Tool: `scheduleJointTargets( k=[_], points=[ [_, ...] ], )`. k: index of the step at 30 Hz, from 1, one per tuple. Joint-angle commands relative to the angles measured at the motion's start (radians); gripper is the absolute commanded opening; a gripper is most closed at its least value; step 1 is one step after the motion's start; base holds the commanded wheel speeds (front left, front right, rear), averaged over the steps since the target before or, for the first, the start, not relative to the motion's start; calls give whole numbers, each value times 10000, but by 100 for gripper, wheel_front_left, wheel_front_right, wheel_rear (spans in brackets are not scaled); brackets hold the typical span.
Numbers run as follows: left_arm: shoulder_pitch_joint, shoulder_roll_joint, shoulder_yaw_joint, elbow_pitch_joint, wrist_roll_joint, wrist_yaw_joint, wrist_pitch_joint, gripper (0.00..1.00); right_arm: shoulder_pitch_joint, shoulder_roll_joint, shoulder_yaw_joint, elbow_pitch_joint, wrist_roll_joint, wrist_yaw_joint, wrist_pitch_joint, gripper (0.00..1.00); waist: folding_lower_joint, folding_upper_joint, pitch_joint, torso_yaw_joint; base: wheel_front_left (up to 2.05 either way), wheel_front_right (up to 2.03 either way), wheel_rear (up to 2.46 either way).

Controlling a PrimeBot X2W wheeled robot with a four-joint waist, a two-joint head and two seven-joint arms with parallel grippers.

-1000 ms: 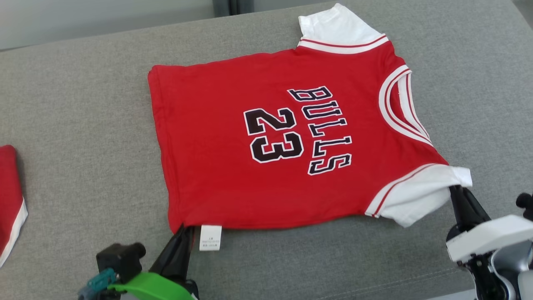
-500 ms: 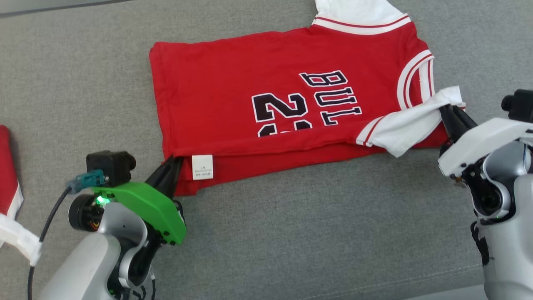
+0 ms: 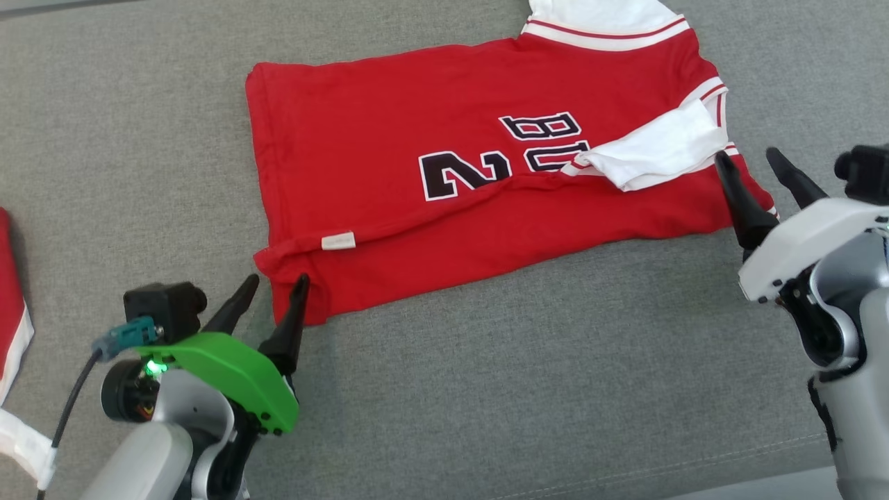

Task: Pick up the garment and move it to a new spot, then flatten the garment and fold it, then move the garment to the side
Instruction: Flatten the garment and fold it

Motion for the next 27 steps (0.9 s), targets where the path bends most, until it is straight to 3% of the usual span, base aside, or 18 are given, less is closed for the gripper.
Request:
scheduleJointTargets(
  k=[1,7,14,24,25,26,27],
  points=[
    [320,55,53,-310,-111,136,-107,100,342,-225,-10,-208,-2,-4,21,100,0,0,-34,-36,0,0,0],
    [785,-249,-176,-760,-132,345,-159,100,1001,-885,-64,-570,-630,-3,271,100,0,0,313,11,0,0,0],
    [302,-607,-371,-155,-84,265,-185,100,411,-919,259,4,-1054,-6,403,100,0,0,529,76,0,0,0],
    [-153,-817,-443,494,-193,60,-185,100,20,-1031,735,680,-793,-6,658,100,0,0,565,212,0,0,0],
    [-204,-828,-434,545,-205,35,-185,100,5,-1045,755,713,-759,-6,652,88,0,0,571,214,0,0,0],
    [-264,-838,-422,610,-210,8,-189,90,-25,-1043,787,754,-717,-6,658,78,0,0,584,212,0,0,0],
    [-306,-845,-412,658,-204,6,-205,57,-52,-1045,813,783,-701,-6,655,66,0,0,594,208,0,0,0]
  ],
)
